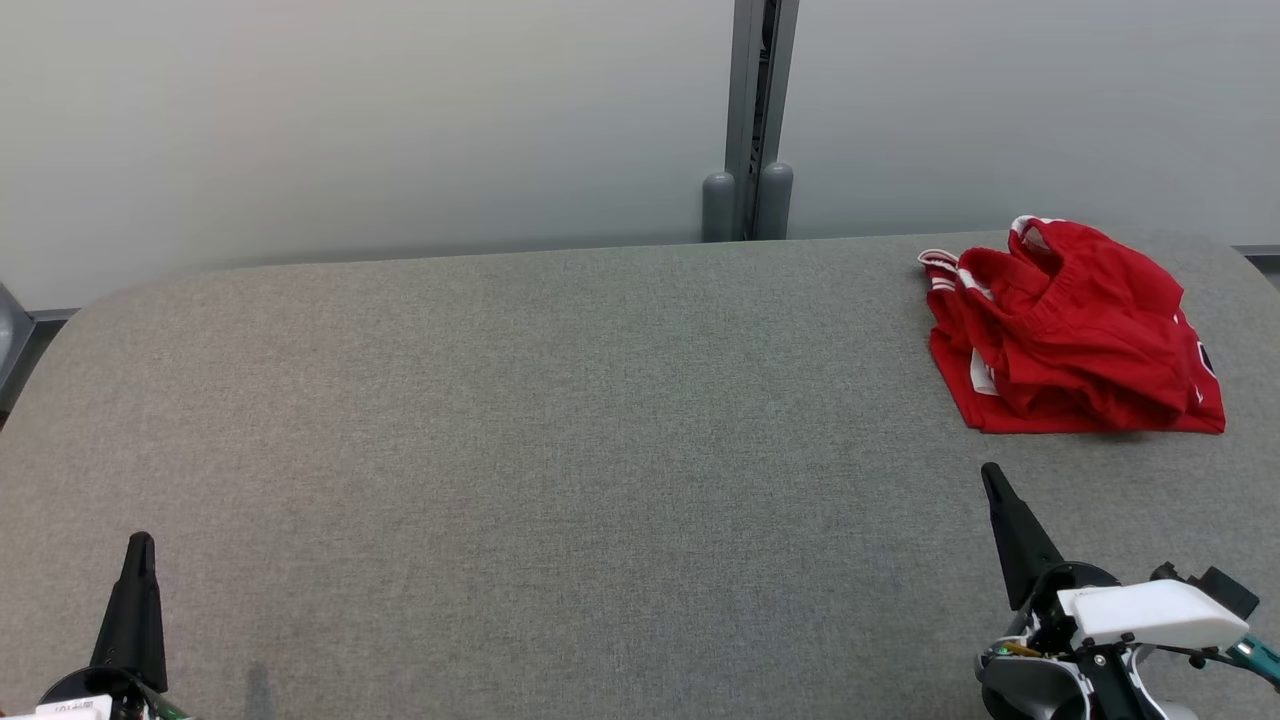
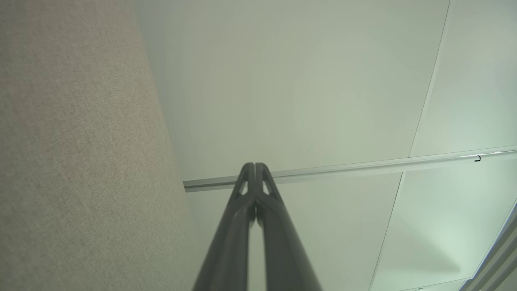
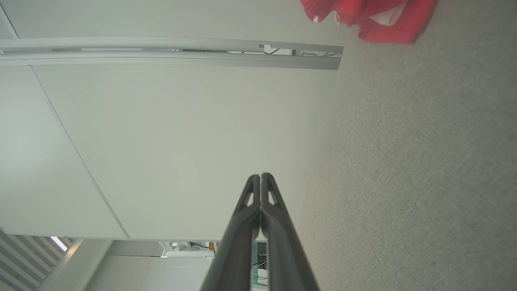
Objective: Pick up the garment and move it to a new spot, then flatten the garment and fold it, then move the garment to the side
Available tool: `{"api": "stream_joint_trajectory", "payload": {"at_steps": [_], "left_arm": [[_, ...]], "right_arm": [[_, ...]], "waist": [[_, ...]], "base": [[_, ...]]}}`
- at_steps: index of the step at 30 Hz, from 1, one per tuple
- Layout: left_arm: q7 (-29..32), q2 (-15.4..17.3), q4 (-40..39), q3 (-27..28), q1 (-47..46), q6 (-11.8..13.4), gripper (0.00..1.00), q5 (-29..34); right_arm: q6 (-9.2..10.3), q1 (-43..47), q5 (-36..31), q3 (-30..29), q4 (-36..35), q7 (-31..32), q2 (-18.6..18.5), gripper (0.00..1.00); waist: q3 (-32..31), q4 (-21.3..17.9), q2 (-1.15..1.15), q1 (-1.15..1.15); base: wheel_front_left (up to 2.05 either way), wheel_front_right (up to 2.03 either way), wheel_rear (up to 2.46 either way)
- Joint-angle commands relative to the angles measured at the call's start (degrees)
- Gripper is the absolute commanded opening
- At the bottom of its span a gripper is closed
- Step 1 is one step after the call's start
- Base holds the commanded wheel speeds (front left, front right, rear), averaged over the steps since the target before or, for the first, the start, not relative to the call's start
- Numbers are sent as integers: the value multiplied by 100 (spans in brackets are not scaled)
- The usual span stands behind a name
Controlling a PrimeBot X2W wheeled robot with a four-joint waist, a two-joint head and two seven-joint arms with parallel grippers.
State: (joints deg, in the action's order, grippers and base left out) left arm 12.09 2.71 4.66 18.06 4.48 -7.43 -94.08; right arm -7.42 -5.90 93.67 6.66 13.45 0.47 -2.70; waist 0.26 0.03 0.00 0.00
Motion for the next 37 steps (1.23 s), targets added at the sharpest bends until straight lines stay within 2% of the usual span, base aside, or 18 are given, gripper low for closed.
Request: {"api": "stream_joint_trajectory", "payload": {"at_steps": [1,37], "left_arm": [[16,32,-13,21,-73,-10,0,-46],[16,32,-14,20,-73,-10,0,-47]], "right_arm": [[-12,-42,13,7,-2,-8,-27,0],[-12,-42,17,9,-2,-12,-27,0]], "waist": [[0,0,0,0],[0,0,0,0]], "base": [[0,0,0],[0,0,0]]}}
